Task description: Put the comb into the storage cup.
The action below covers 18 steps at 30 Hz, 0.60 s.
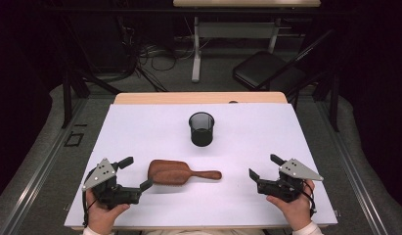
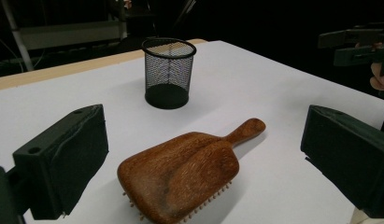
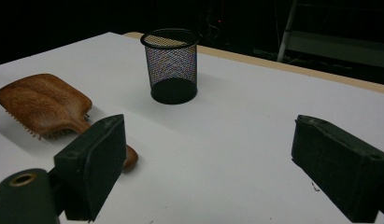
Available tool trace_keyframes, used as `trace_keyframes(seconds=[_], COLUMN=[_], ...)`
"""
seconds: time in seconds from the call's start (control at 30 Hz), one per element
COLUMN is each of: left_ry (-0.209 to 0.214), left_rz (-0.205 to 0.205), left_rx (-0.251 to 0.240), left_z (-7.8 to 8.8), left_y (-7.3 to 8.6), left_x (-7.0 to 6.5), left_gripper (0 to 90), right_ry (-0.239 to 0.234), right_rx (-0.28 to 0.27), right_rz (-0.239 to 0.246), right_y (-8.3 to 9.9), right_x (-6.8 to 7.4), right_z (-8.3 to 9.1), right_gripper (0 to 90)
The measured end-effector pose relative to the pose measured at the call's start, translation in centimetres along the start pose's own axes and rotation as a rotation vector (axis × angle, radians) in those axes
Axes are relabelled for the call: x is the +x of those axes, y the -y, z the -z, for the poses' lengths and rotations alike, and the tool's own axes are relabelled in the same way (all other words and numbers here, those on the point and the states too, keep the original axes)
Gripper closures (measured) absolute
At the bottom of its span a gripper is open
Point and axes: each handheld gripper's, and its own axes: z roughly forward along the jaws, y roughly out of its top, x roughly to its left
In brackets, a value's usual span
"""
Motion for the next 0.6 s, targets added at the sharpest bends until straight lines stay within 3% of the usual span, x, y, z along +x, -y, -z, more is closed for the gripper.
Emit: trace_keyframes(seconds=[0.1,0.27,0.6], left_ry=[-0.005,0.004,0.0], left_rz=[0.009,0.041,0.02], left_rx=[0.013,0.047,0.073], left_z=[-0.1,-0.5,-1.9], left_y=[0.0,0.1,-0.6], left_x=[0.0,0.0,-0.9], left_gripper=[0.9,1.0,3.1], right_ry=[0.01,0.015,0.008], right_rx=[0.01,0.035,0.051], right_rz=[0.004,-0.059,-0.013], right_y=[0.2,0.5,0.6], right_x=[-0.1,-0.6,0.2], right_z=[-0.1,-0.6,-1.0], right_gripper=[11.4,12.6,14.2])
